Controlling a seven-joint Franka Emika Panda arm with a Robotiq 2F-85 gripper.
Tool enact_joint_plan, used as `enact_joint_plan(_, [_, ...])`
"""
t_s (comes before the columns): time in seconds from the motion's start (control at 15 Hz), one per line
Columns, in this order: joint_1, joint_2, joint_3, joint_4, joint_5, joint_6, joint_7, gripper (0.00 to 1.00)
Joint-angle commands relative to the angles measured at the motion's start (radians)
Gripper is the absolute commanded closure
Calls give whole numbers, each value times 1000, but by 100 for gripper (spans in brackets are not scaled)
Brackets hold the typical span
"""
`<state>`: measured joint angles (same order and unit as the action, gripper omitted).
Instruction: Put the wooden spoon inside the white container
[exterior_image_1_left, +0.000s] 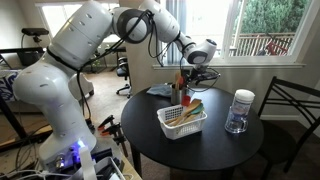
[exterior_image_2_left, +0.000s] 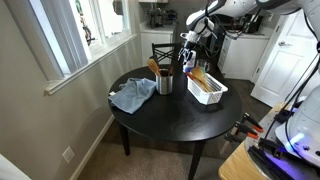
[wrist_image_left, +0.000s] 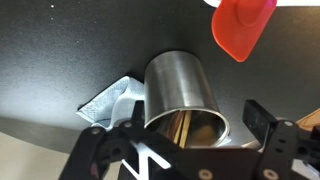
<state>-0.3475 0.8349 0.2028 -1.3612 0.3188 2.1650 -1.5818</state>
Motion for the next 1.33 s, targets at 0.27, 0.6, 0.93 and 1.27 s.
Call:
enact_joint_plan(0.27, [12,212,10,327,0,-230,-144,0])
enact_joint_plan(0.6, [68,315,-5,534,-31,-354,-136,0])
enact_joint_plan(0.93, [129,408,-27,724,-76,-477,-120,0])
enact_joint_plan(1.27, [144,466,-46,817,-84,-536,-127,0])
